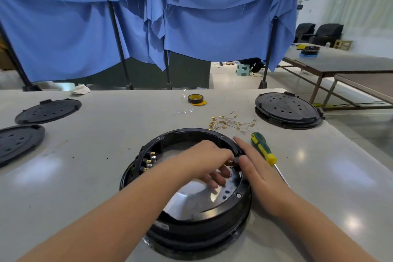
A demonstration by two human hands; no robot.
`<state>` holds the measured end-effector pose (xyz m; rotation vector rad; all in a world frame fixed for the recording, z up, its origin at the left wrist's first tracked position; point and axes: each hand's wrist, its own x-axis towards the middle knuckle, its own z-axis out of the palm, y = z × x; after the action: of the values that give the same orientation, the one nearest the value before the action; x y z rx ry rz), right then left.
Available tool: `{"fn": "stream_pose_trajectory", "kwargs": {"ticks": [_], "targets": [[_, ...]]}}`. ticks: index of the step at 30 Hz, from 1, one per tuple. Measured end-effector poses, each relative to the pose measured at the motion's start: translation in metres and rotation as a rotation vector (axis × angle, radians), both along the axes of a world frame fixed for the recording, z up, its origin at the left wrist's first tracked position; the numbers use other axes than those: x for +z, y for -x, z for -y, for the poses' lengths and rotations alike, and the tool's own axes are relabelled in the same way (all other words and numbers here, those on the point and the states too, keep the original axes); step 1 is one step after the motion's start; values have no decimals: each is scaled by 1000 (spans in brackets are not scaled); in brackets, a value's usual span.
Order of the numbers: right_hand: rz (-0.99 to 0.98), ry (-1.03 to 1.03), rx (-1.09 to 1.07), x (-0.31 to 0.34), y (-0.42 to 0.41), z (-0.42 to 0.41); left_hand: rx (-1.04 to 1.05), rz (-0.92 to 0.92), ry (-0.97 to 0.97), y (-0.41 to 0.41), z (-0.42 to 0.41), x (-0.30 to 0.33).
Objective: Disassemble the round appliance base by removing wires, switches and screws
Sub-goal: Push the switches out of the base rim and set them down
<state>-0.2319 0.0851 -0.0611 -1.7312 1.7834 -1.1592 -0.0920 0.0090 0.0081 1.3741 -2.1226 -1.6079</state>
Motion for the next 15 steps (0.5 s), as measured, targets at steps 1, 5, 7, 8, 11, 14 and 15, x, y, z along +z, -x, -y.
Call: {"fn": "stream_pose_trajectory", "kwargs": {"ticks": [1, 5, 7, 8, 11, 14, 15], "targets": [[37, -5, -14, -2, 1, 1, 10, -1, -66, 4, 3, -1], [75, 8, -33, -4, 1, 6, 27, -47, -220, 15, 9, -7], [107, 42, -22, -4, 0, 9, 16, -36, -259, 18, 12, -10], [122, 53, -23, -5, -1, 10, 9, -17, -262, 20, 12, -11], [139, 50, -40, -6, 0, 10, -2, 37, -220, 26, 14, -14], [148, 50, -50, -7, 0, 10, -22, 47, -204, 28, 17, -17], [146, 50, -54, -7, -1, 10, -32, 41, -208, 28, 18, -18]]}}
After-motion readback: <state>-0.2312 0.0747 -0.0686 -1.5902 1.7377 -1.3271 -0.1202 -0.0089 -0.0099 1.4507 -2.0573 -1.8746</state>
